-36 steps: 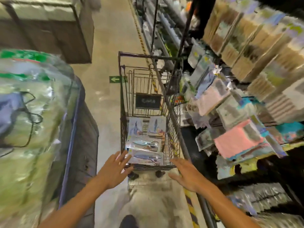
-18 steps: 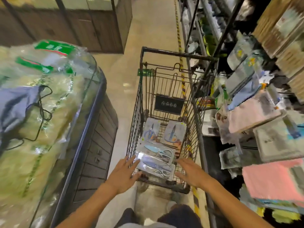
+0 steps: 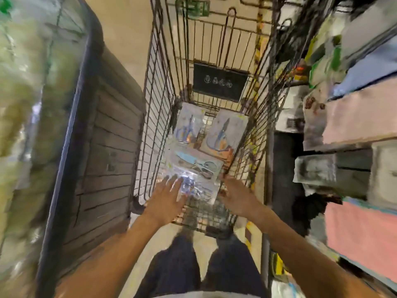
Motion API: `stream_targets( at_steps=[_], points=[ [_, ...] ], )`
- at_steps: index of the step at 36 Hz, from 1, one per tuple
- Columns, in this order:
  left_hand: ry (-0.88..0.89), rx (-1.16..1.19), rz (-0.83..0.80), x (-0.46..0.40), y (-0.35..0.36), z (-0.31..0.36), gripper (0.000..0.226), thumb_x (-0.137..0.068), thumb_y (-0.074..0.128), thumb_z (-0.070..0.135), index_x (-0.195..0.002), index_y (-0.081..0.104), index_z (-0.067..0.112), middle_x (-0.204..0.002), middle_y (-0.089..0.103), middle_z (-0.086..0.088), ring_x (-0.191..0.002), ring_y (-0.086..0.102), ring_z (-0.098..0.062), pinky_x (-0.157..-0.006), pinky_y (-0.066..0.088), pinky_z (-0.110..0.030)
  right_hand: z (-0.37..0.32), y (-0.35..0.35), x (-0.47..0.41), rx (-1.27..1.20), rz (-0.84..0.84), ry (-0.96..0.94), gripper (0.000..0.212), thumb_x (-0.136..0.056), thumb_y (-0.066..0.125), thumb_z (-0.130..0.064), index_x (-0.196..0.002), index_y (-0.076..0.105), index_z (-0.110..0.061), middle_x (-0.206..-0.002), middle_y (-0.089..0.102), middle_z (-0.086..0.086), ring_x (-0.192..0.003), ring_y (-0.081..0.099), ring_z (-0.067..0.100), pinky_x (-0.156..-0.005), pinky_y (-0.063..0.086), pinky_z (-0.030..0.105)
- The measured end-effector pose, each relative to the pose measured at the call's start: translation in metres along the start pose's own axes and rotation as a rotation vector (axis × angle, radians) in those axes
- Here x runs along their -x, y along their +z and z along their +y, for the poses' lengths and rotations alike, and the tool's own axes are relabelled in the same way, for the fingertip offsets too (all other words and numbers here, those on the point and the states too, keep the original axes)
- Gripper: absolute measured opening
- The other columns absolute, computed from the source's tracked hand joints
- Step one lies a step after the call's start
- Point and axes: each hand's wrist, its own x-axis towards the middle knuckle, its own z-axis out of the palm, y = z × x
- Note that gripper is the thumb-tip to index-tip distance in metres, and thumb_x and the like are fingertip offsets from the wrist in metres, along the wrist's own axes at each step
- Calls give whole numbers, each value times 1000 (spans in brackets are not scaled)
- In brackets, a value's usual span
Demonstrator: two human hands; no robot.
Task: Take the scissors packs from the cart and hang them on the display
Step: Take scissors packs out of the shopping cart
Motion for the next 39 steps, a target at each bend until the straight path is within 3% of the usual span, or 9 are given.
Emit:
stream_targets(
  at_steps=[3,9,12,14,16,20,23,28,39],
  points=[
    [-3,23,-11,-29,18,-10,88,-90,4,69,-165,10,25,-173,2,1,-160,-6,-22,-127,-6,-37,16,22,-23,1,-8,28,57,-94,63,-43,-146,48,-24,-134,63,4,-123,61,26,-95,41,23],
    [3,11,-105,-86,47,-38,68,-109,23,53,-163,-11,27,-172,-13,6,-157,-19,-16,-128,-10,-38,29,57,-64,83,66,-44,63,-99,60,-35,-155,38,-18,-154,45,4,-142,41,22,-117,30,28],
    [-5,11,-118,-110,61,-55,71,-109,25,53,-162,-13,24,-172,-14,4,-157,-18,-17,-129,-8,-38,32,76,-93,75,160,-18,53,-101,42,-49,-136,55,-11,-121,69,15,-112,65,31,-94,57,38],
    [-11,-12,-126,-125,69,-65,72,-109,25,53,-162,-11,21,-172,-15,1,-158,-19,-19,-129,-8,-38,40,86,-109,-1,247,-114,51,-103,28,-56,-130,52,-20,-108,73,13,-105,61,24,-95,51,21],
    [-10,-35,-144,-136,73,-74,79,-103,11,66,-163,-10,20,-171,-18,0,-158,-19,-21,-128,-11,-37,39,88,-129,21,233,-104,45,-98,52,-46,-141,46,-34,-125,64,5,-117,52,17,-101,36,9],
    [-12,-33,-136,-144,73,-90,122,-61,-37,85,-163,-10,24,-171,-15,0,-158,-18,-23,-129,-7,-39,40,93,-170,41,264,-105,80,-89,56,-41,-151,27,-1,-140,51,26,-127,45,37,-108,40,41],
    [-38,12,-126,-150,69,-95,101,-77,-10,79,-163,-7,27,-173,-12,-1,-158,-17,-20,-129,-7,-37,40,103,-191,87,247,-69,91,-70,67,-32,-148,34,0,-141,52,31,-126,54,51,-98,52,62],
    [-48,47,-104,-156,64,-91,67,-108,25,54,-164,2,28,-173,-4,3,-159,-13,-17,-130,-4,-36,25,116,-205,190,250,-53,76,-86,50,-40,-155,30,-17,-159,34,24,-145,32,48,-116,29,66],
    [-36,141,-79,-159,76,-99,71,-107,35,52,-163,-5,39,-171,-13,15,-157,-19,-14,-130,3,-43,22,139,-211,192,361,-21,104,-81,76,-41,-162,16,-18,-167,13,21,-152,13,38,-120,22,57]
  ],
)
